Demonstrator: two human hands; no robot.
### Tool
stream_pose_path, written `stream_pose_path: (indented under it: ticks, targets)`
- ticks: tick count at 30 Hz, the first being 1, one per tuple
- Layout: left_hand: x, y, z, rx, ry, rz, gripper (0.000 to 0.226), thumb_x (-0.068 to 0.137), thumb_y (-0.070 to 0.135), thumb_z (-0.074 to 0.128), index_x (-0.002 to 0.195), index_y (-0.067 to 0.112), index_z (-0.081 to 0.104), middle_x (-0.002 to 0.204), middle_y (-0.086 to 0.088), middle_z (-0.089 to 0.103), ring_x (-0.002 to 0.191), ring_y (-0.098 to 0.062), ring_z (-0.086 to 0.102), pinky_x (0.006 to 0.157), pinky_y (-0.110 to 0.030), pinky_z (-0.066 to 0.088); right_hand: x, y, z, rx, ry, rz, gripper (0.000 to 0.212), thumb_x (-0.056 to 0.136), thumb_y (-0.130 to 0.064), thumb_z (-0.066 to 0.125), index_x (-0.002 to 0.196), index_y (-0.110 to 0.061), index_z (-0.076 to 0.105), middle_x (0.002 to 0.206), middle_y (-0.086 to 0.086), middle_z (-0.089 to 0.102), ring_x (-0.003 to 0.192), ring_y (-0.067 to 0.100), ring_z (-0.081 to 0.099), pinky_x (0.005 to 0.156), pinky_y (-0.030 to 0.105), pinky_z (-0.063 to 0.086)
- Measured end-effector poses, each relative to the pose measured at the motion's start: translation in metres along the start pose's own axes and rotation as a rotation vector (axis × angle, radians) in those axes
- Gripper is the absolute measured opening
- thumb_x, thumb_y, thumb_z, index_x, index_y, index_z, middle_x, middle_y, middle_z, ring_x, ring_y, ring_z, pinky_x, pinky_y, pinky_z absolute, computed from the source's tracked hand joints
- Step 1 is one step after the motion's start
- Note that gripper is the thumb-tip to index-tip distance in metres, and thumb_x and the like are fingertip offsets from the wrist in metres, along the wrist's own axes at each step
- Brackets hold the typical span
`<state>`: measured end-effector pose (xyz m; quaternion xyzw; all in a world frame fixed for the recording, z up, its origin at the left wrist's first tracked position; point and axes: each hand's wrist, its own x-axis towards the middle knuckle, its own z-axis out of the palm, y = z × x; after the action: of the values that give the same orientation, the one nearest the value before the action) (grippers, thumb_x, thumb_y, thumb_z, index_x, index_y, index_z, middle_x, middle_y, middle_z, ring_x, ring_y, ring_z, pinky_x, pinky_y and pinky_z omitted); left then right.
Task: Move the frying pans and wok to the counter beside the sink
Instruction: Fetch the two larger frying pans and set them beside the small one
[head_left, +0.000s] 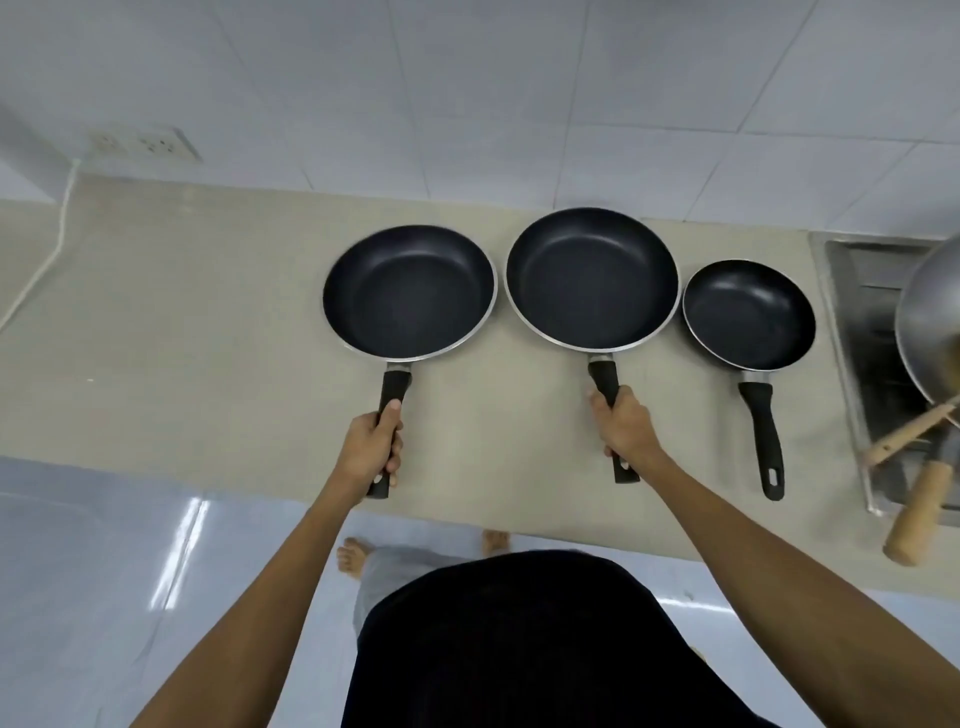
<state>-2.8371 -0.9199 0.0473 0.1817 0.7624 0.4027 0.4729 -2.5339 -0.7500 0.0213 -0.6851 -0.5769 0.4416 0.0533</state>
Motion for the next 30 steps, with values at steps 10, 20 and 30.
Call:
stream_pose_path:
  ticks: [10,20,30]
  targets:
    - [0.030,-0.001,0.006,-0.040,-0.007,-0.058,0.039,0.104,0.041,0.052,0.082,0.008,0.053,0.051,-0.003,0.052,0.034,-0.015,0.046,0.033,-0.027,0.044,-0.003,-0.009,0.005,-0.047,0.038,0.016,0.037,0.100,-0.046,0.051,0.104,-0.009,0.048,0.081,0.012,0.063,0.045,0.025,0.061,0.041,0.026,0.041]
    - [0.036,0.005,-0.002,-0.068,-0.112,-0.075,0.038,0.105,0.040,0.051,0.085,0.008,0.051,0.056,-0.007,0.053,0.038,-0.018,0.050,0.037,-0.030,0.048,-0.030,-0.021,0.007,-0.257,0.081,0.096,0.042,0.096,-0.031,0.059,0.122,-0.003,0.042,0.108,0.023,0.061,0.099,0.045,0.065,0.079,0.048,0.055]
    - [0.000,-0.003,-0.021,0.322,-0.229,0.013,0.036,0.094,0.004,0.062,0.117,0.006,0.034,0.097,-0.014,0.054,0.056,-0.027,0.061,0.049,-0.040,0.058,-0.090,-0.027,0.045,-0.289,0.206,0.188,0.037,0.103,-0.015,0.048,0.133,0.004,0.039,0.129,0.033,0.056,0.114,0.051,0.062,0.096,0.054,0.051]
